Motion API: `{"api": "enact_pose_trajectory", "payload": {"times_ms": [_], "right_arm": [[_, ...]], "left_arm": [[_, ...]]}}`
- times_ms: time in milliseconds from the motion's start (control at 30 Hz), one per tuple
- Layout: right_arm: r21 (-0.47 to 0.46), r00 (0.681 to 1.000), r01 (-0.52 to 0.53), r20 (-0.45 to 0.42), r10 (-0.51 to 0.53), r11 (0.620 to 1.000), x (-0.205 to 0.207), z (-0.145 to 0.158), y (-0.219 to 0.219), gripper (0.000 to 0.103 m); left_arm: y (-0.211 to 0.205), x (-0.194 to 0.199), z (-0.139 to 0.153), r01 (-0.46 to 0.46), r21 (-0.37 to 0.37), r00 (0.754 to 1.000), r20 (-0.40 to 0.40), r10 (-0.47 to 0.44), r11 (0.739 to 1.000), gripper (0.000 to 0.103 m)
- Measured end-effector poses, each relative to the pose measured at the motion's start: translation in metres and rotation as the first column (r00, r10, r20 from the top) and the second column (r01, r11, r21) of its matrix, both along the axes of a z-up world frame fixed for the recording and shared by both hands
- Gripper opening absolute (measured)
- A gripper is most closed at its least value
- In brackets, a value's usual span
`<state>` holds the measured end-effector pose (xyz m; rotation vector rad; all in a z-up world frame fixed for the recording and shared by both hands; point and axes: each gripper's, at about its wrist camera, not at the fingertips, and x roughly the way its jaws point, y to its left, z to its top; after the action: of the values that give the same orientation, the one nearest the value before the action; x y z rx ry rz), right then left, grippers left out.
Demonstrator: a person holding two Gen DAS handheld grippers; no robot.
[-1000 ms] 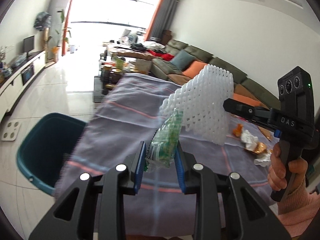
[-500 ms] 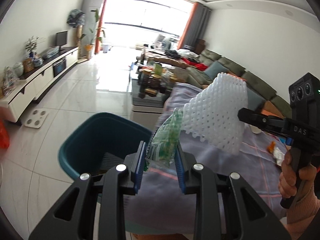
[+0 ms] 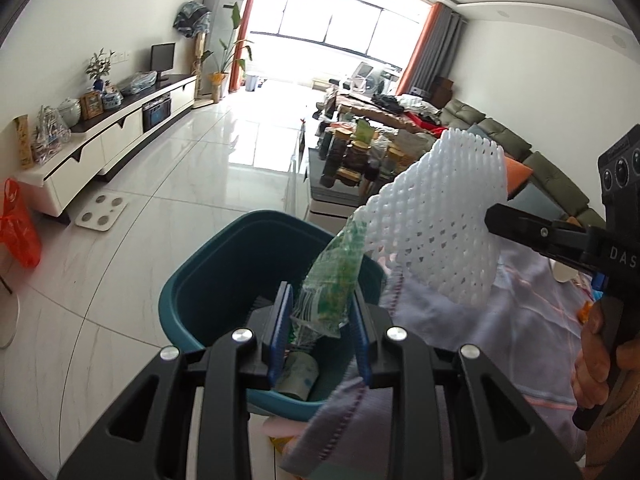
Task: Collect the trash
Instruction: 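Carry the green wrapper and foam net over the teal bin, then open both grippers to drop the green wrapper and foam net into the bin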
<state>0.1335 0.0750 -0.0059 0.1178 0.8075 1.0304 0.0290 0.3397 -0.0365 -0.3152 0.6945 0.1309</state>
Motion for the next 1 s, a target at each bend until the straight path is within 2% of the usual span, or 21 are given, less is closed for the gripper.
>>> {"api": "enact_pose_trajectory", "payload": {"times_ms": [533, 767, 1000], "right_arm": [[-0.126, 0.999, -0.023, -0.045, 0.018, 0.992, 0.01, -0.035, 0.061, 0.011], [-0.179, 0.996, -0.054, -0.078, 0.041, 0.982, 0.011, -0.048, 0.08, 0.012], [-0.211, 0.992, -0.069, -0.117, 0.045, 0.975, 0.016, -0.054, 0.086, 0.02]], "left_arm": [[0.033, 0.032, -0.037, -0.075, -0.024, 0.993, -0.092, 0.073, 0.997, 0.03], [0.032, 0.042, -0.05, -0.087, -0.041, 0.989, -0.119, 0.082, 0.995, 0.031], [0.037, 0.049, -0.057, -0.113, -0.05, 0.985, -0.136, 0.105, 0.992, 0.045]]}}
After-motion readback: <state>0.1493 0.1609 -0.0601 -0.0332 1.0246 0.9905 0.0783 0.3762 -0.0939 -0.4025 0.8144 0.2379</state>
